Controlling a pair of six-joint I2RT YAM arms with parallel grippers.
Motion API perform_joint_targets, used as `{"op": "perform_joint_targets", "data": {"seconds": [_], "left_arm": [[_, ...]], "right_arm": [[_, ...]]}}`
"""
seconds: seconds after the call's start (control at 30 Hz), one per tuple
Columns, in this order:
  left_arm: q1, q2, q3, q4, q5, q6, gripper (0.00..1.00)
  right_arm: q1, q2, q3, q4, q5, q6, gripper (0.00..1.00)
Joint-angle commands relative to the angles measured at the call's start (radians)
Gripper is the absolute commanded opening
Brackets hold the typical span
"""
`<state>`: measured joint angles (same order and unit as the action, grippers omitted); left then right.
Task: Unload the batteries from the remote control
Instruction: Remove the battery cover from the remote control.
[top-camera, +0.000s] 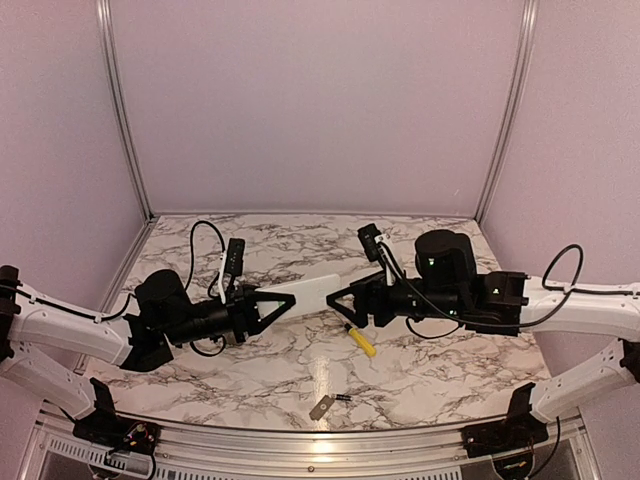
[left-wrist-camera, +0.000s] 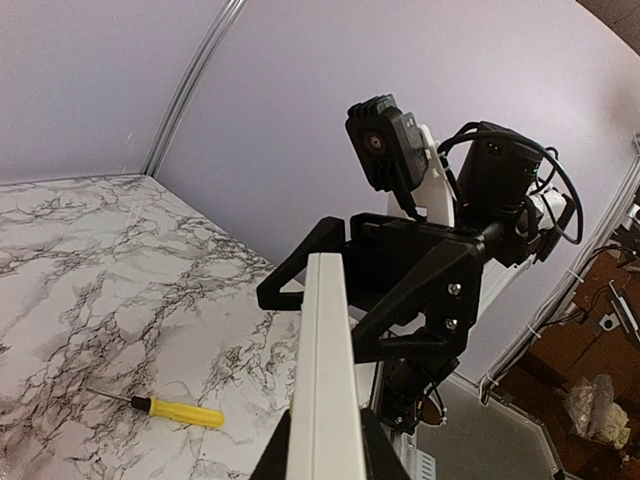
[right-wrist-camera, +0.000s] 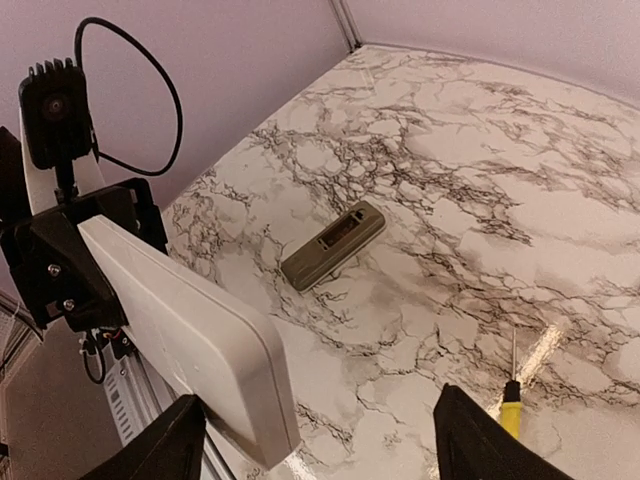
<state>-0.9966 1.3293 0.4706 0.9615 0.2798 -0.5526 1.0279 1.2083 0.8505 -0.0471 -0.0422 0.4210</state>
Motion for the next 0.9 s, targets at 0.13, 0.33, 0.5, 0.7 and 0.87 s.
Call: {"op": "perform_joint_targets", "data": {"seconds": [0.13,0.33,0.5,0.7,0.87], "left_arm": [[0.002,-0.027,0.029,0.001,0.030,0.011,0.00],[0.001,-0.023,0.039,-0.012,0.033,0.007,0.00],[0.002,-0.022,0.040,-0.015,0.033,0.007,0.00],[0.003,-0.019,0.043,-0.018,0.035,0.008,0.00],[0.003,-0.021,0.044,-0.023,0.032,0.013,0.00]], "right_arm": [[0.012,0.014,0.042,0.013,-0.036,0.007,0.69],[0.012,0.018,0.043,0.037,-0.053,0.000,0.65],[0.012,0.026,0.043,0.038,-0.054,-0.002,0.59],[0.012,0.036,0.041,0.090,-0.070,0.000,0.54],[0.012,0.047,0.047,0.098,-0.073,0.000,0.52]]}}
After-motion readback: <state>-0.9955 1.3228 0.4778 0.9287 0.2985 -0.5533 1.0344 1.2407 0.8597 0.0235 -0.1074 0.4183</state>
